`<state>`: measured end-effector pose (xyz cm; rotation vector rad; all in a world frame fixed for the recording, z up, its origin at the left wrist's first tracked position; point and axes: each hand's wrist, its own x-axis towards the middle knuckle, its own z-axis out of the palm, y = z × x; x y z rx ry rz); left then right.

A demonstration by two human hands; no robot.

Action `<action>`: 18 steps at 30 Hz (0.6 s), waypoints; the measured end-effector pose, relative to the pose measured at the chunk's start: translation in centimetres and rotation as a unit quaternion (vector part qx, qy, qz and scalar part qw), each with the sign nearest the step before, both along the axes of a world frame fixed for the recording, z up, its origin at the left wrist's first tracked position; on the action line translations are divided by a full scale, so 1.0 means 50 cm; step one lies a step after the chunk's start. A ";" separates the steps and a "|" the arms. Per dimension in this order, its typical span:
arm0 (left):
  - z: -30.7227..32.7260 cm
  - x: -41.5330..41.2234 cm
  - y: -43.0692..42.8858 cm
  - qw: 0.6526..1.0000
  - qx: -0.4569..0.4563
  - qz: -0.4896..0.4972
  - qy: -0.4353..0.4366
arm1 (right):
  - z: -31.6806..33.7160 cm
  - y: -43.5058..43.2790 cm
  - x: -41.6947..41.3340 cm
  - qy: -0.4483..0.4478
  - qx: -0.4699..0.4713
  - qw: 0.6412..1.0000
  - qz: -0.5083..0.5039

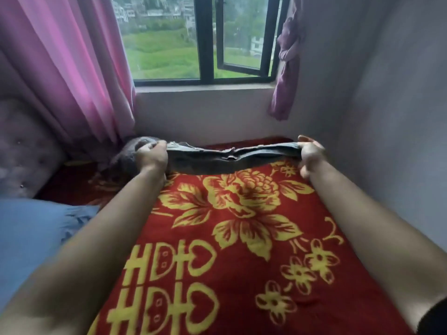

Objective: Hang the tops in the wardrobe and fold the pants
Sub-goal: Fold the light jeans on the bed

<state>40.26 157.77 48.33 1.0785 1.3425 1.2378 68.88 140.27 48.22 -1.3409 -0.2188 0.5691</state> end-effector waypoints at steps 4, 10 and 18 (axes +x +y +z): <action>-0.289 -0.092 -0.126 0.979 -0.177 -0.097 0.027 | -0.288 -0.092 -0.079 0.087 -0.160 0.983 0.012; -0.614 -0.214 -0.311 0.935 -0.347 -0.068 0.034 | -0.631 -0.258 -0.210 0.141 -0.318 0.938 0.003; -0.871 -0.343 -0.470 0.895 -0.421 -0.052 0.136 | -0.849 -0.481 -0.339 0.176 -0.433 0.884 0.016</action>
